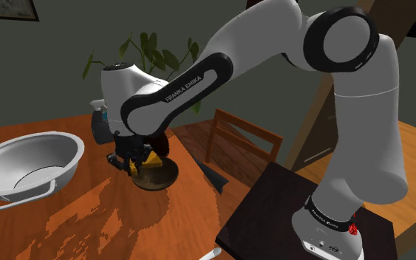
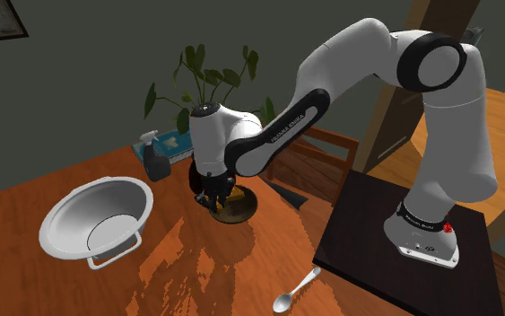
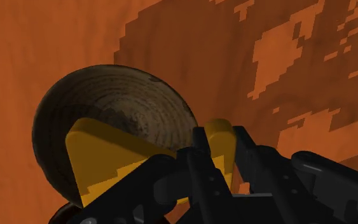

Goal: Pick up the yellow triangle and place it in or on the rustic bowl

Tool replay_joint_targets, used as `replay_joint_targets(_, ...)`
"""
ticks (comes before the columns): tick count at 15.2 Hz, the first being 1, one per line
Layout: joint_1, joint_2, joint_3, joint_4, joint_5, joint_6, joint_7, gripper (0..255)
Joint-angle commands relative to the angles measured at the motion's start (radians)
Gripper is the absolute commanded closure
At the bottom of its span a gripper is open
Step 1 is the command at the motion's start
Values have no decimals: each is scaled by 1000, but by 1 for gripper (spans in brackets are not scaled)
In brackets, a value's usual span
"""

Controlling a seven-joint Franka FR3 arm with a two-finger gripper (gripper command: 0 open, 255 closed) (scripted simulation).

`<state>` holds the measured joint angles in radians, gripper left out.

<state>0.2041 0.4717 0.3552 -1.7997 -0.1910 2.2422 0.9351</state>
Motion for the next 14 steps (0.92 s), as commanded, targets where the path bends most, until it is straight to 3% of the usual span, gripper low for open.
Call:
replay_joint_targets(1,-40,-45,-1,-73,15,31,-40,255)
replay_joint_targets(4,-100,-103,-6,-156,39,60,-110,255)
replay_joint_targets(14,-81,-13,-32,-173,-5,164,-82,255)
